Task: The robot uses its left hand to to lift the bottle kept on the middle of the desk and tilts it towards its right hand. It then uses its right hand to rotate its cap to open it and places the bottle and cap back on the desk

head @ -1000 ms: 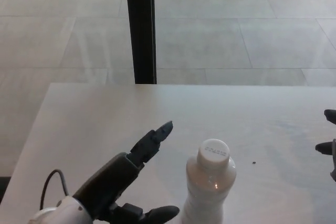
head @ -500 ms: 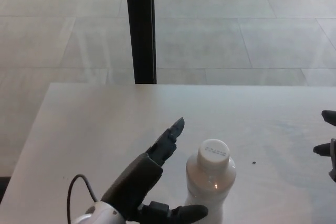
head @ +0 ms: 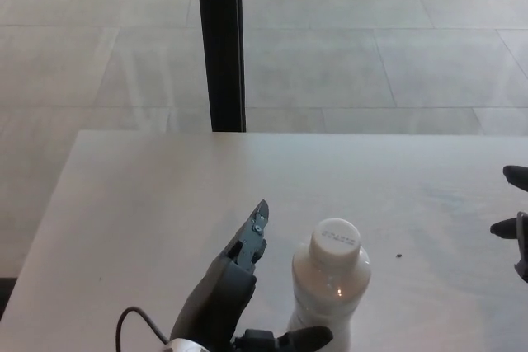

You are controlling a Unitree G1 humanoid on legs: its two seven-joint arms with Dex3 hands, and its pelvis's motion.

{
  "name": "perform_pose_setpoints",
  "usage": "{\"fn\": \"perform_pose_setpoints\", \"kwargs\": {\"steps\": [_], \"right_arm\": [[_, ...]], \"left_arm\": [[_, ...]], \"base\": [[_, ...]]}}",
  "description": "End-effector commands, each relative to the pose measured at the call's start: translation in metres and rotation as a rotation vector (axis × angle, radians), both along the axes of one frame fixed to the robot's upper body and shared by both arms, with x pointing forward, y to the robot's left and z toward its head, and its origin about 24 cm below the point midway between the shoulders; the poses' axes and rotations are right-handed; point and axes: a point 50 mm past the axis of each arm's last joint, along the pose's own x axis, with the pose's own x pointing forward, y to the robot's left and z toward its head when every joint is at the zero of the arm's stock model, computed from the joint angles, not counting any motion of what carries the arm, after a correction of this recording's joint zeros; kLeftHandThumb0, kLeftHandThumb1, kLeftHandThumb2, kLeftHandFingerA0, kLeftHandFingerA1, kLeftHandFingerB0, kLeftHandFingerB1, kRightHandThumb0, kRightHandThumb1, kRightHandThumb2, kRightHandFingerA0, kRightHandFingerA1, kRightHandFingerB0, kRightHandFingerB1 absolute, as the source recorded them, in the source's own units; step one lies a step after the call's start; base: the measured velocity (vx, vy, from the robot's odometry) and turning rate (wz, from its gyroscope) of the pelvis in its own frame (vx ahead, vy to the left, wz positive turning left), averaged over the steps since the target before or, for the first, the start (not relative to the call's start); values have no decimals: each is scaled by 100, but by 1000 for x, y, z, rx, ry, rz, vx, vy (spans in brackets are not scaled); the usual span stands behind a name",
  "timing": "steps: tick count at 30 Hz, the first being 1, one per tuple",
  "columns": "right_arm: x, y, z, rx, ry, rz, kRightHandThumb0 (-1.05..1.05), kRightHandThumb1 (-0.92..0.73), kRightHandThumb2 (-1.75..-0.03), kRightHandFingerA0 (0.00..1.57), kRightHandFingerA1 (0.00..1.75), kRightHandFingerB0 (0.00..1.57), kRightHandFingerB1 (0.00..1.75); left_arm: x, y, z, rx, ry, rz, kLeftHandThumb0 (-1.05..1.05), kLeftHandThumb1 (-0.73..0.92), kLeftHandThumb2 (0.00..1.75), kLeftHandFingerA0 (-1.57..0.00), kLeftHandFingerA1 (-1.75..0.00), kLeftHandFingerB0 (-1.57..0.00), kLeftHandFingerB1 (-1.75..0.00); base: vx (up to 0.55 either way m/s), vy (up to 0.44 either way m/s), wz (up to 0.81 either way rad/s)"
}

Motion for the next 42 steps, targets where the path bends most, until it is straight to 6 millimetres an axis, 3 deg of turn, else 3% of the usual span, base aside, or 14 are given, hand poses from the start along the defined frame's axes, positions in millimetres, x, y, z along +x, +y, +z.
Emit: {"fn": "perform_pose_setpoints", "kwargs": {"steps": [1,11,12,14,15,26,27,28,29,30,32,33,40,42], "right_arm": [[-2,-2,0,1,-8,-14,-105,-92,-74,31,127,12,81],[-1,-1,2,-30,-18,-7,-105,-92,-75,31,125,10,78],[-1,0,2,-39,-21,4,-105,-68,-123,53,106,4,67],[-1,0,2,-45,-23,5,-104,-69,-122,55,107,8,68],[0,0,2,-48,-26,2,-105,-92,-75,33,123,11,78],[1,1,1,-54,-15,-2,-105,-92,-75,30,124,11,77],[0,0,0,-62,-19,-8,-105,-70,-123,53,107,4,67],[1,0,1,-67,-21,-8,-105,-71,-123,55,108,6,67],[1,0,1,-69,-21,-6,-105,-92,-75,29,124,8,76],[1,0,1,-69,-21,-4,-105,-92,-75,29,124,8,76],[1,0,1,-60,-16,-3,-105,-92,-75,24,132,9,79],[2,0,2,-64,-17,-8,-105,-70,-123,54,107,5,67],[5,-1,7,-72,-24,-17,-105,-71,-124,50,106,0,65],[5,-3,8,-59,-23,-26,-105,-70,-123,51,106,2,66]], "left_arm": [[-1,1,-9,45,46,50,-99,48,58,0,0,0,0],[-1,-11,-8,-11,59,20,-96,41,70,0,0,0,0],[-2,-13,-8,-48,58,4,-95,41,69,0,-2,0,0],[-2,-15,-9,-74,41,-11,-94,41,69,0,-5,0,0],[-2,-17,-9,-113,38,-26,-94,41,69,0,-6,0,0],[-2,-40,2,-649,-46,-84,-66,38,85,-1,-39,0,-13],[-3,-45,2,-657,-46,-102,-77,43,54,-2,-50,0,-14],[-3,-47,1,-658,-45,-107,-80,40,59,-3,-50,0,-15],[-4,-48,0,-664,-41,-110,-67,32,80,-1,-51,0,-15],[-5,-50,0,-674,-38,-114,-67,32,80,-1,-51,0,-15],[-6,-52,-1,-695,-26,-112,-78,39,61,-7,-55,0,-16],[-7,-55,-2,-695,-24,-109,-74,42,59,-12,-53,0,-23],[-11,-71,-3,-734,-37,-142,-50,41,75,-59,-75,-8,-45],[-12,-79,-2,-717,-98,-121,-23,66,60,-91,-119,-26,-40]], "base": [[0,0,0],[0,0,0],[0,0,0],[0,0,0],[0,0,0],[0,0,0],[0,0,0],[0,0,0],[0,0,0],[0,0,0],[0,0,0],[0,0,0],[0,0,0],[0,0,0]]}}
